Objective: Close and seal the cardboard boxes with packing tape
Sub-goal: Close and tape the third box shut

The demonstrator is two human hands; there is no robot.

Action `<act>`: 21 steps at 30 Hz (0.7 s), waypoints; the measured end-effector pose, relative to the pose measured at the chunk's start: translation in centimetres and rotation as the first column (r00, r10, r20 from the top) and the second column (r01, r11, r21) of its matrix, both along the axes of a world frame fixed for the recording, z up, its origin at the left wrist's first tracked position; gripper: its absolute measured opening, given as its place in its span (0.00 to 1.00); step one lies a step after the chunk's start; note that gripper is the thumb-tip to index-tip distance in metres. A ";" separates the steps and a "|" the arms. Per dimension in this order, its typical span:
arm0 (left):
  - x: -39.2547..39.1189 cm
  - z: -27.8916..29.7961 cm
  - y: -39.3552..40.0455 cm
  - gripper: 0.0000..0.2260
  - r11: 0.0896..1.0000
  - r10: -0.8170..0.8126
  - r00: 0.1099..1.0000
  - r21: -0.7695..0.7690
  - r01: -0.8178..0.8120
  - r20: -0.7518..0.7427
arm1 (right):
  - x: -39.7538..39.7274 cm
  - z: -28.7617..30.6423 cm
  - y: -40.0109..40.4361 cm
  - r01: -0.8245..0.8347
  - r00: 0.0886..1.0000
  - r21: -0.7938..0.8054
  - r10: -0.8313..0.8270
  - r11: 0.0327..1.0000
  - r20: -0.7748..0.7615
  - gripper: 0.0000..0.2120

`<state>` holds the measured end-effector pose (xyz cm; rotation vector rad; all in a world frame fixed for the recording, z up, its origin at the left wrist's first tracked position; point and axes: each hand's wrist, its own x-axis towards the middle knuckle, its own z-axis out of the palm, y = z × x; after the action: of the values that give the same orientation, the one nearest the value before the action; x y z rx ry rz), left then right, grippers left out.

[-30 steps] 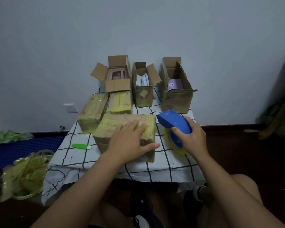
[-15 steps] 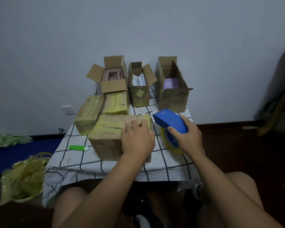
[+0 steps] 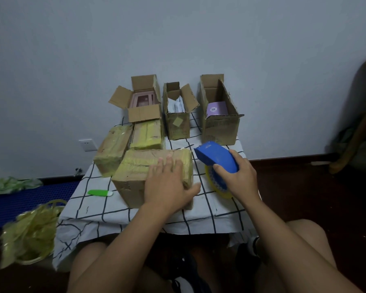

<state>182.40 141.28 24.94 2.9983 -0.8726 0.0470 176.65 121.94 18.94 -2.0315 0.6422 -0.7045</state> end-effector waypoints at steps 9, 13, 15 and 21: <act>2.2 0.7 5.1 0.39 0.996 -0.069 0.998 0.050 0.069 -0.008 | 0.2 2.0 -0.4 -0.035 0.998 0.087 0.031 0.996 0.050 0.29; 2.6 0.3 6.3 0.42 1.000 0.023 0.999 0.007 -0.023 -0.036 | 0.4 5.9 -0.1 -0.025 0.965 0.123 -0.008 0.992 0.261 0.26; 2.5 -0.1 6.4 0.47 0.995 0.073 0.997 -0.073 -0.075 -0.031 | 0.7 8.1 0.7 -0.065 0.934 0.141 0.010 0.988 0.356 0.27; 2.3 0.2 6.9 0.41 0.945 0.210 0.969 -0.226 -0.236 -0.132 | 2.4 11.1 3.7 -0.175 0.897 0.174 0.084 0.969 0.434 0.20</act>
<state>184.73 148.14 25.13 2.8250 -0.4747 -0.0037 179.08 125.63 30.07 -1.6363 0.3050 -0.9231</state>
